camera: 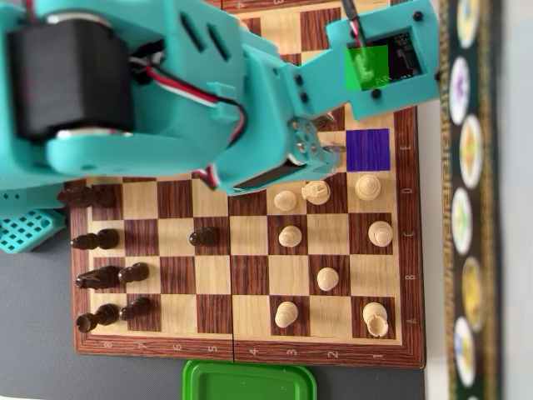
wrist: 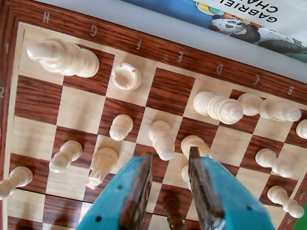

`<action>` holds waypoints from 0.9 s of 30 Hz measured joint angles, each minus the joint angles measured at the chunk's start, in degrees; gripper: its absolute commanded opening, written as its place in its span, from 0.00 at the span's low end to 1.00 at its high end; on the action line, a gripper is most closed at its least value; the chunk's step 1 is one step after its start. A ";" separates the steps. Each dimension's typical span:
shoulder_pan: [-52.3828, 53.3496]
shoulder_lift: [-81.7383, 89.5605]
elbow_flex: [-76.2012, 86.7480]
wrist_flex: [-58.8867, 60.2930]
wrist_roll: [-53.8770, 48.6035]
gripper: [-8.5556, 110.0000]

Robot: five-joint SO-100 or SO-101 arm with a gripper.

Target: Play chess

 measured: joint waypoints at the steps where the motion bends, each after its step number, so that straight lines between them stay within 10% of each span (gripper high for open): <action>1: 0.35 1.41 1.32 0.00 0.00 0.18; 27: 7.12 40.52 33.75 -14.06 5.36 0.18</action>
